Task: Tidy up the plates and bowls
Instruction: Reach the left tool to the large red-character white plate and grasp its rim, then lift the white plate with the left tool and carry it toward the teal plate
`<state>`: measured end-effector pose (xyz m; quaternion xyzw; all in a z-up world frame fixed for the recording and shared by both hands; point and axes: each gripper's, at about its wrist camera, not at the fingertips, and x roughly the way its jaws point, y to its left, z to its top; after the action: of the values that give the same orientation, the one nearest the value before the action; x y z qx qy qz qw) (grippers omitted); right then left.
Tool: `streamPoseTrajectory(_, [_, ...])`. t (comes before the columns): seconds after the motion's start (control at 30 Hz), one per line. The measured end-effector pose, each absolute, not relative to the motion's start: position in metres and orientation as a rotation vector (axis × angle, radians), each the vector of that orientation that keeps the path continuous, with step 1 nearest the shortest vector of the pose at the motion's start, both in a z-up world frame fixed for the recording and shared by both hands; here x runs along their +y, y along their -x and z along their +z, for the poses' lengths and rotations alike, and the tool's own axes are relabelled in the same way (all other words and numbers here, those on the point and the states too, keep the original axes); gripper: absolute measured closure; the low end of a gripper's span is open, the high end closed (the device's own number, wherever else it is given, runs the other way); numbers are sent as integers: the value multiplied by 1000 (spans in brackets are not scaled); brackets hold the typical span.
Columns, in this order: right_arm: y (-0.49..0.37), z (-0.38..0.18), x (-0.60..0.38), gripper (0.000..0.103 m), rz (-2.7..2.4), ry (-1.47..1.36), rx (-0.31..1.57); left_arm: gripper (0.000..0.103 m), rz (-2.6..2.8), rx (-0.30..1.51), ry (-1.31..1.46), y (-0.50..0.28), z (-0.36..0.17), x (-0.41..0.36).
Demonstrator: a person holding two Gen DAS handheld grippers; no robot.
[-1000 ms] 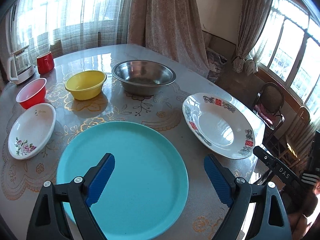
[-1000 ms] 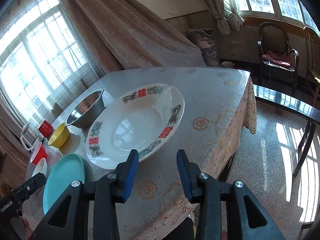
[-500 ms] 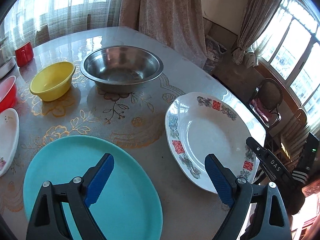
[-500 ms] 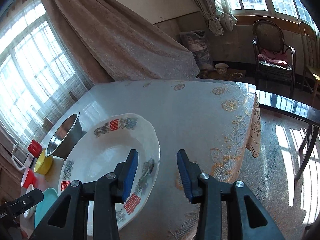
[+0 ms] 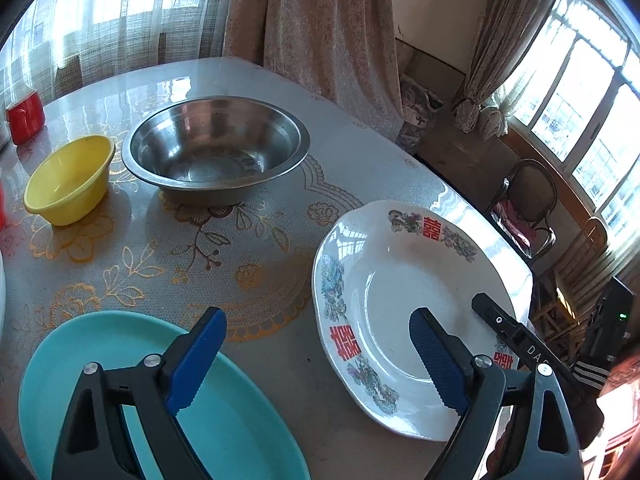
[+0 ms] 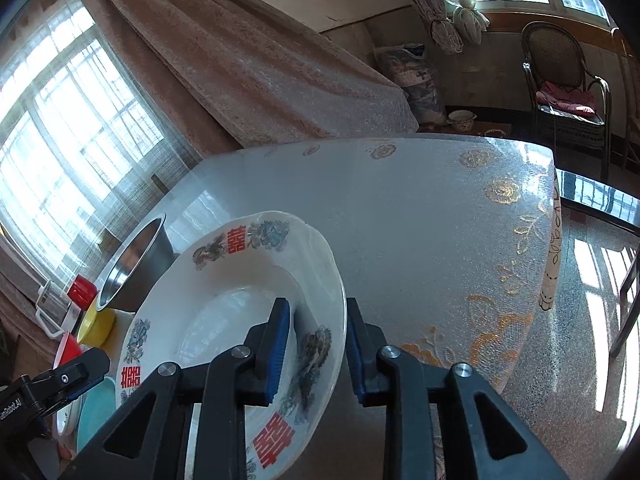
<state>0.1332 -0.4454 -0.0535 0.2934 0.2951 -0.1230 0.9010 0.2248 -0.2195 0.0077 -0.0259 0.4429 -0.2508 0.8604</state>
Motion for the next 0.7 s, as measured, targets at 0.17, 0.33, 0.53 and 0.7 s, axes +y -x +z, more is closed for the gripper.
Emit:
streamPoseTrajectory(0.17, [-136, -56, -441, 81, -256, -591, 579, 17, -534, 951, 29, -234, -1, -227])
streamPoseTrajectory(0.33, [-136, -59, -444, 82, -234, -608, 567, 29, -534, 980, 9, -241, -10, -235])
streamPoseTrajectory(0.53, [-135, -60, -444, 83, -226, -603, 560, 57, -550, 1006, 40, -246, -18, -242])
streamPoseTrajectory(0.7, [-134, -62, -446, 85, -201, -618, 549, 73, -544, 1001, 41, -238, -20, -251])
